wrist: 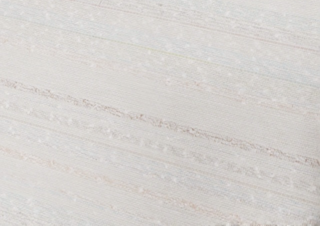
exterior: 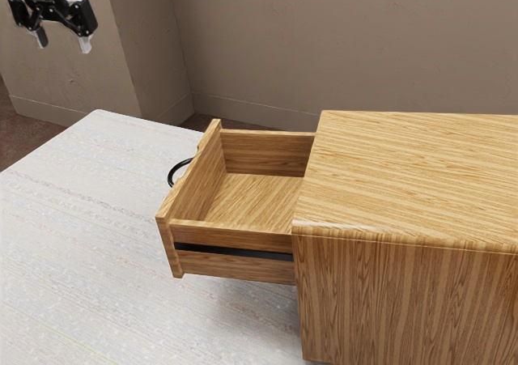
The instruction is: Push the drawer handle with one arm to close the drawer
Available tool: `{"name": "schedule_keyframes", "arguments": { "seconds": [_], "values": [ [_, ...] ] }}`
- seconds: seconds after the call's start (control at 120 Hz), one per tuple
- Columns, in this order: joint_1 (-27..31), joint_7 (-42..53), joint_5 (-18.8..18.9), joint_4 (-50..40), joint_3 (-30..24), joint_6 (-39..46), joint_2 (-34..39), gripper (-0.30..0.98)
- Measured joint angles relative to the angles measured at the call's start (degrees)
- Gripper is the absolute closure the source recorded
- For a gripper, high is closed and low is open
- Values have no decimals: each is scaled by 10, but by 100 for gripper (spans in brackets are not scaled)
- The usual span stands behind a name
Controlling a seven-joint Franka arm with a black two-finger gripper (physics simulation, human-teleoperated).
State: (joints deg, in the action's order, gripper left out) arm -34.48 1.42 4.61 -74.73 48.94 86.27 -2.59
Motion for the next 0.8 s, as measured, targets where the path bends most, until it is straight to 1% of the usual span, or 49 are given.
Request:
{"name": "schedule_keyframes", "arguments": {
  "seconds": [0.1, 0.142, 0.192, 0.217, 0.317, 0.433, 0.5, 0.55, 0.6, 0.633, 0.667, 0.725, 0.758, 0.8],
  "values": [
    [-14, 1, 0, 2, 0, -1, 2, 2],
    [-29, 3, 0, 24, -2, -3, 28, 2],
    [-42, 4, 1, 73, -12, -6, 61, 2],
    [-39, 5, 0, 87, -15, -8, 70, 2],
    [6, 7, -9, 105, -19, -11, 81, 2],
    [11, 10, -17, 102, -21, -16, 102, 2],
    [5, 11, -21, 76, -45, -25, 118, 2],
    [11, 12, -22, 17, -77, -31, 149, 2],
    [93, 13, -19, -92, -166, -25, 207, 2],
    [168, 13, -17, -181, -236, -14, 259, 2],
    [216, 13, -16, -263, -277, 1, 299, 2],
    [256, 14, -14, -415, -297, 36, 335, 2],
    [278, 14, -15, -466, -300, 52, 343, 2],
    [308, 14, -16, -505, -302, 67, 346, 2]
  ]
}}
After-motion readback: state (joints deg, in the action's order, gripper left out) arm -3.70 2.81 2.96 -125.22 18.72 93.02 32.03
